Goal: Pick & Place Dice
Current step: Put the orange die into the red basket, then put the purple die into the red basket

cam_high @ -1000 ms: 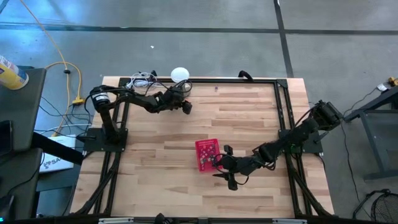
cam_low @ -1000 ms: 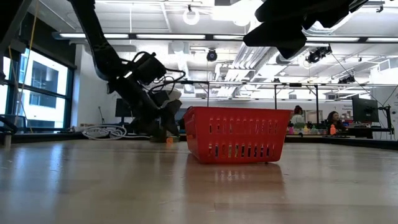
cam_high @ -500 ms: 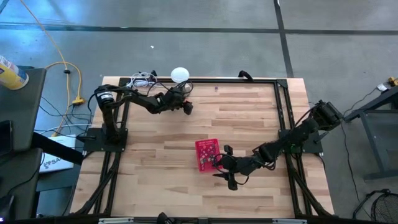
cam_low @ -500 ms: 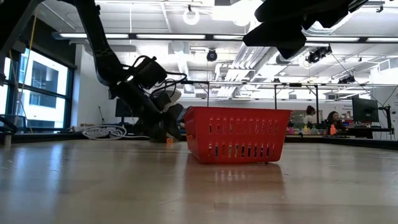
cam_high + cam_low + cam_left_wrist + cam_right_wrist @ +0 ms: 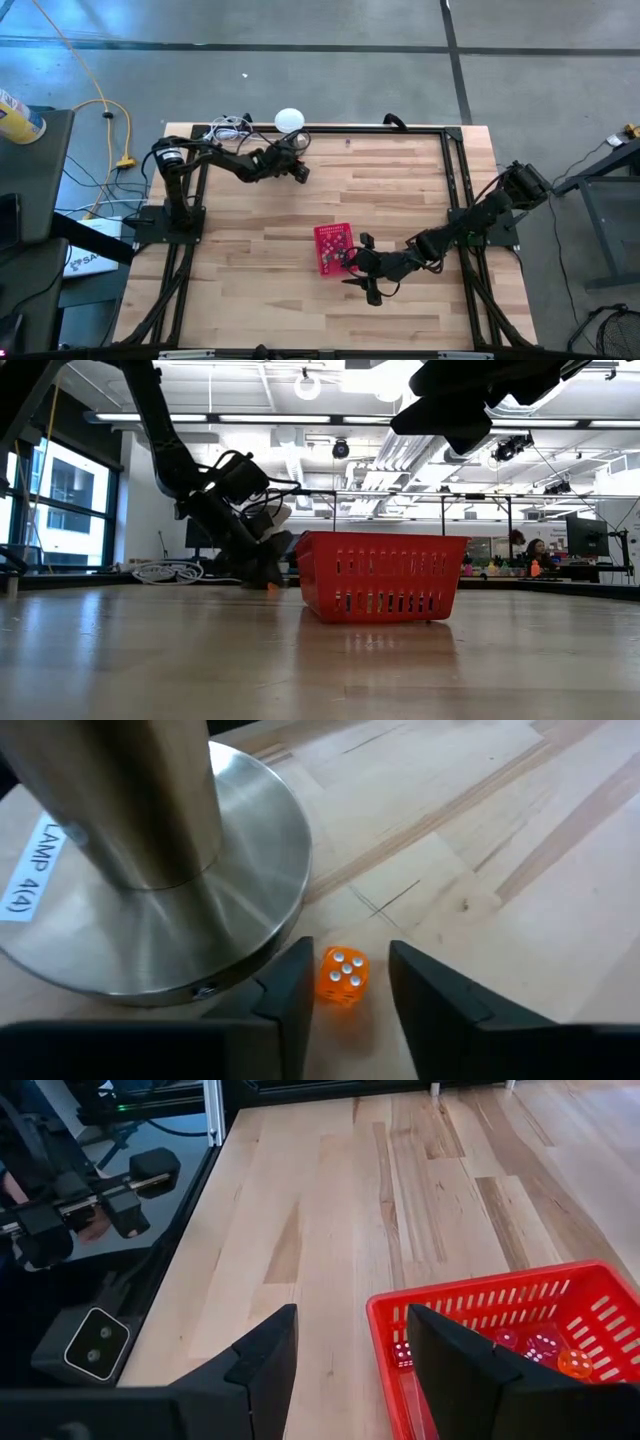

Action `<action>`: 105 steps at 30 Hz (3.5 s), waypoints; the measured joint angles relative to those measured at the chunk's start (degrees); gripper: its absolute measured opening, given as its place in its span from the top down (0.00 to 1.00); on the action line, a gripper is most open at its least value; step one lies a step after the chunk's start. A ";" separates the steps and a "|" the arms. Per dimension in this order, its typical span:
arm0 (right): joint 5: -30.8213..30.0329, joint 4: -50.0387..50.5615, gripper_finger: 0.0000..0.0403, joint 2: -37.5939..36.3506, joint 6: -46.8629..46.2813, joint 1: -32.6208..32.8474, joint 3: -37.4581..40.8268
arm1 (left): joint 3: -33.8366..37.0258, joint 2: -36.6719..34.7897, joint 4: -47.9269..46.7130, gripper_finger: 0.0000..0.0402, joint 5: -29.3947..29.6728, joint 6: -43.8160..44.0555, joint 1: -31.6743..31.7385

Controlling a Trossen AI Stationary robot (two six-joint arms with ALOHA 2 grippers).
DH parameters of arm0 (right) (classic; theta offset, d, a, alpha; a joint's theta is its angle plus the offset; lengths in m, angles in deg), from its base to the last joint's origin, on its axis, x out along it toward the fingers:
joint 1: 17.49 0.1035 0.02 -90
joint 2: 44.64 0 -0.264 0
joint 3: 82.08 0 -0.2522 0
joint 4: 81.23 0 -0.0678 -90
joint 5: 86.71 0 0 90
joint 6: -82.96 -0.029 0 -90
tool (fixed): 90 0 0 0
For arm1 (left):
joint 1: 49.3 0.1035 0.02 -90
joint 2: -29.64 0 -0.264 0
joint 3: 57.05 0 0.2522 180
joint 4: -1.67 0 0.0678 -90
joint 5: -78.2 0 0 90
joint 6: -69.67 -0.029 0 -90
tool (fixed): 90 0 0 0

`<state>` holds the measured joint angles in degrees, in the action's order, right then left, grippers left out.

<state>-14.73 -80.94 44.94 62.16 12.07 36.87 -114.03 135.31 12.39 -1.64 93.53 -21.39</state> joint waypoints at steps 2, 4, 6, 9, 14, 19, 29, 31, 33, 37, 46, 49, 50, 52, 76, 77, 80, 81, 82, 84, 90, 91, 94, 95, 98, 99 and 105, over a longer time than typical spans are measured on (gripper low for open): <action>0.00 0.00 0.56 0.00 0.00 0.00 0.00 | 0.00 0.04 -0.10 0.73 0.79 -0.02 -0.20; 0.00 0.00 0.56 0.00 0.00 0.00 0.00 | 0.00 0.04 -0.36 0.76 0.92 -0.60 -0.21; 0.00 0.00 0.56 0.00 0.02 0.00 0.00 | 0.00 0.04 -0.54 0.80 0.94 -1.14 -0.26; 0.00 0.02 0.56 0.00 0.02 0.00 0.00 | 0.00 0.02 -1.02 0.84 0.94 -1.23 -0.32; 0.00 0.04 0.56 0.00 0.02 0.00 0.00 | 0.00 -0.02 -1.79 0.86 0.44 -1.31 -0.44; 0.00 0.04 0.56 0.00 0.02 0.00 0.00 | 0.00 -0.02 -1.99 0.87 0.12 -1.62 -1.42; 0.22 0.09 0.56 0.00 0.02 0.07 0.00 | 0.36 -4.30 -7.69 0.87 3.00 -10.38 -9.07; 0.27 0.15 0.56 0.00 -0.01 0.07 0.00 | 0.43 -7.04 -10.56 0.87 4.50 -12.81 -11.42; 0.31 0.17 0.56 0.00 -0.37 0.07 0.00 | 0.33 -10.45 -12.97 0.87 5.38 -14.82 -13.68; 0.28 0.41 0.56 0.00 -0.54 0.07 0.00 | 0.31 -16.68 -18.16 0.87 5.54 -15.06 -19.56; -0.04 0.19 0.56 0.00 -0.63 0.07 0.00 | 0.22 -19.48 -10.20 0.87 0.57 -15.38 -35.63; -0.02 -0.02 0.56 0.00 -0.63 0.07 0.00 | 0.20 -17.72 -4.24 0.87 0.40 -15.66 -39.63; -0.02 -0.10 0.56 0.00 -0.62 0.07 0.00 | 0.15 -16.79 -1.49 0.87 0.37 -16.28 -40.66; -0.04 -0.35 0.56 0.00 -0.49 0.07 0.00 | 0.13 -14.24 3.28 0.87 -0.49 -18.08 -42.09; -6.68 1.80 0.56 0.00 -2.90 0.07 0.00 | 0.09 -6.07 19.61 0.57 3.73 -15.92 -43.86; -8.79 2.60 0.56 -0.22 -4.30 0.07 0.00 | 0.09 -6.67 18.73 0.57 3.72 -13.57 -43.67; -15.32 7.41 0.56 -1.86 -7.37 -0.15 -0.02 | 0.07 -9.03 13.62 0.57 3.62 -10.23 -42.77; -17.70 9.54 0.56 -2.49 -8.18 -0.47 -0.02 | 0.07 -9.84 11.55 0.57 3.62 -9.59 -42.44; -20.00 12.23 0.56 -3.09 -9.26 -0.97 -0.02 | 0.09 -10.76 9.73 0.57 3.65 -9.19 -42.14; -23.54 16.71 0.56 -4.11 -12.19 -2.71 -0.02 | 0.09 -12.74 6.64 0.56 3.66 -8.10 -41.73; -12.71 24.48 0.56 -7.31 -13.44 -16.17 -0.02 | 0.09 -20.16 -2.16 0.56 3.57 -5.89 -41.52; -9.53 24.37 0.56 -7.38 -11.75 -19.85 -0.02 | 0.09 -21.65 -3.81 0.56 3.57 -5.81 -41.52; -0.30 22.58 0.56 -7.41 -6.23 -31.26 -0.02 | 0.09 -26.84 -9.57 0.56 3.58 -5.79 -41.52; 2.77 21.85 0.56 -7.41 -4.52 -35.27 -0.02 | 0.09 -28.58 -11.32 0.56 3.59 -5.79 -41.44; 12.05 18.50 0.56 -6.21 -0.04 -47.01 -0.21 | 0.09 -33.88 -17.35 0.56 3.59 -5.78 -40.92; 15.05 19.08 0.56 -5.71 1.21 -50.51 -0.76 | 0.09 -35.29 -19.08 0.56 3.59 -5.78 -40.61; 20.60 30.44 0.62 1.14 9.82 -60.34 -11.77 | 0.09 -39.39 -26.09 0.56 3.65 -5.79 -38.50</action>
<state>5.87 -50.51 46.07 71.98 -48.27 25.10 -113.95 95.92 -13.70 2.01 87.74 -59.89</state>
